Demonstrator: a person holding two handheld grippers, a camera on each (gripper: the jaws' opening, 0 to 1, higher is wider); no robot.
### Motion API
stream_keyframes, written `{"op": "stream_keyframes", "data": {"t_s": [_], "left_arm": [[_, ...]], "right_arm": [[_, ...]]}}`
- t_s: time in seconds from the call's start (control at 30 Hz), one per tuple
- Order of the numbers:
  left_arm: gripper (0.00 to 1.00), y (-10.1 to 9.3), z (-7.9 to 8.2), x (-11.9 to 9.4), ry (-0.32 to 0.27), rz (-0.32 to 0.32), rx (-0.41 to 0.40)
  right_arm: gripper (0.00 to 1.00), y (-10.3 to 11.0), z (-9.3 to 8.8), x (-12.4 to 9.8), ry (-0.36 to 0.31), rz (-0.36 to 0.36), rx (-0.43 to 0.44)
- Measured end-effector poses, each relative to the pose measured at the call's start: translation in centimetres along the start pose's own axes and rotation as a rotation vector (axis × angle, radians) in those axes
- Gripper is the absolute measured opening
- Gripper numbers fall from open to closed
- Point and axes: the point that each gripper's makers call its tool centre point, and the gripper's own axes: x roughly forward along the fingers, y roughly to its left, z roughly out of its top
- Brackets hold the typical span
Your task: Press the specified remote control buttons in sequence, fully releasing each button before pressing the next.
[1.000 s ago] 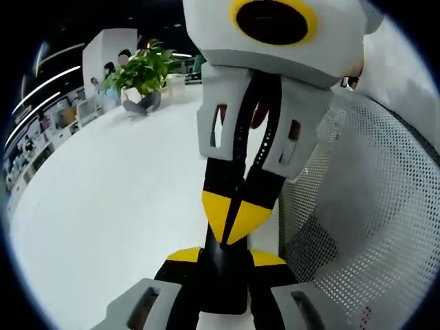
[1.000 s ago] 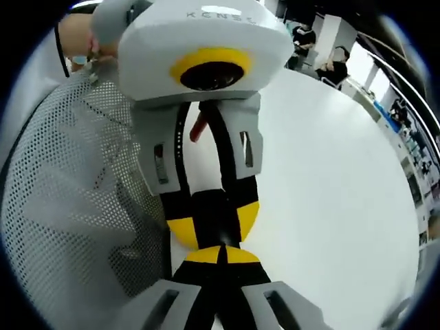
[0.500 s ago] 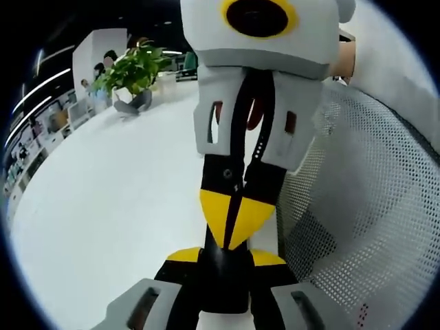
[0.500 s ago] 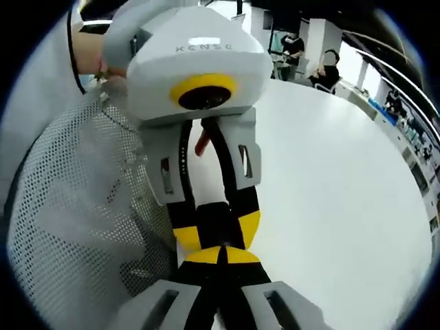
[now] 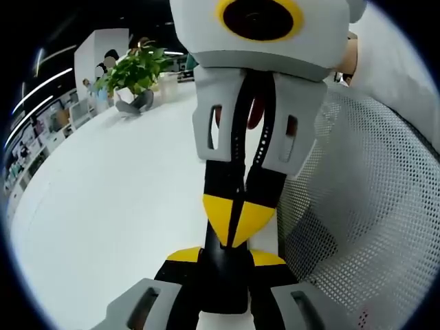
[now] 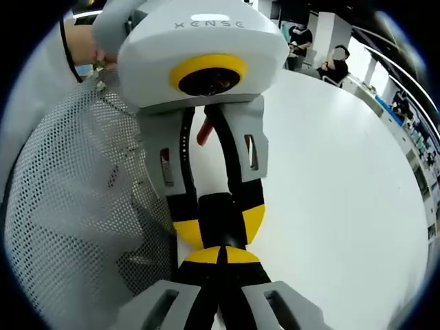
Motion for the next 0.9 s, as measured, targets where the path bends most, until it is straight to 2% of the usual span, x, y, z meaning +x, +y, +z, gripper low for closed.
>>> {"op": "stream_keyframes", "data": {"t_s": [0.23,0.33,0.43,0.5,0.6,0.73,0.8,0.9], "left_arm": [[0.24,0.0,0.0,0.0,0.007,0.004,0.002],[0.24,0.0,0.0,-0.1,0.005,0.006,0.002],[0.24,0.0,0.1,-0.1,0.001,0.004,0.012],[0.24,0.0,0.1,-0.1,0.001,0.003,0.010],[0.24,0.1,0.1,0.0,0.028,-0.004,0.013],[0.24,0.1,0.0,0.0,0.045,-0.011,0.010],[0.24,0.1,-0.1,0.0,0.042,-0.010,0.012],[0.25,0.1,0.0,0.0,0.041,-0.001,0.010]], "right_arm": [[0.00,0.1,0.0,0.1,0.012,-0.031,-0.018],[0.00,0.0,0.0,0.0,-0.022,-0.049,-0.002],[0.00,-0.1,0.0,-0.1,-0.054,-0.036,0.006],[0.00,-0.1,0.1,-0.2,-0.119,-0.006,0.112],[0.00,-0.3,0.1,-0.4,-0.159,0.010,0.200],[0.01,-0.1,-0.3,-0.7,-0.158,0.014,0.200],[0.06,-0.1,-0.6,-1.0,-0.161,0.021,0.245],[0.14,-0.8,-1.4,-1.2,-0.147,-0.018,0.252]]}}
